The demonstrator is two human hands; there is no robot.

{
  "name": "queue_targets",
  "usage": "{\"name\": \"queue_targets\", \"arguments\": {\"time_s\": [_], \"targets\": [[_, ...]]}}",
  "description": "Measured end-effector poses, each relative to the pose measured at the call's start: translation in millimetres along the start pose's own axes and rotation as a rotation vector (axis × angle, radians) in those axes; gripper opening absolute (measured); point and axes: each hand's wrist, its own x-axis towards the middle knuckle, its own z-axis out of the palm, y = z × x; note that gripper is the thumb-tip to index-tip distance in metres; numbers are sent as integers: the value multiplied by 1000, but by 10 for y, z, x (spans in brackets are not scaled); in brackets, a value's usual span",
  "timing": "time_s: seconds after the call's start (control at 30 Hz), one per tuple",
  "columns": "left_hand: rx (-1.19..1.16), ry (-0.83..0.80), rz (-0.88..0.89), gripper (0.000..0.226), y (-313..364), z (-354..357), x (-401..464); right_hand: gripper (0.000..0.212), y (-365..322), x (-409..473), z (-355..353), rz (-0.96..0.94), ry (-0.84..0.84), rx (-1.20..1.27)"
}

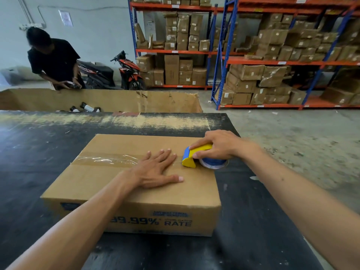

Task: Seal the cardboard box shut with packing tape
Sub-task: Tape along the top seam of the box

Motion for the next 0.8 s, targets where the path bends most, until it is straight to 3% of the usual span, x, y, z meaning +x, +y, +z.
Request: {"name": "queue_targets", "arguments": {"time_s": [0.1, 0.2, 0.5, 0.8], "targets": [[-88, 18, -118, 120, 162, -29, -1, 44, -106, 53, -30, -7, -3, 34], [-115, 68, -156, 117, 289, 124, 50, 46, -87, 23, -51, -27, -14, 30], [-90, 73, -159, 114, 207, 188, 86, 37, 241, -200, -66, 19, -37, 156], [-31, 105, -74, 117, 329, 117, 140, 45, 585, -560, 132, 113, 25, 243]]}}
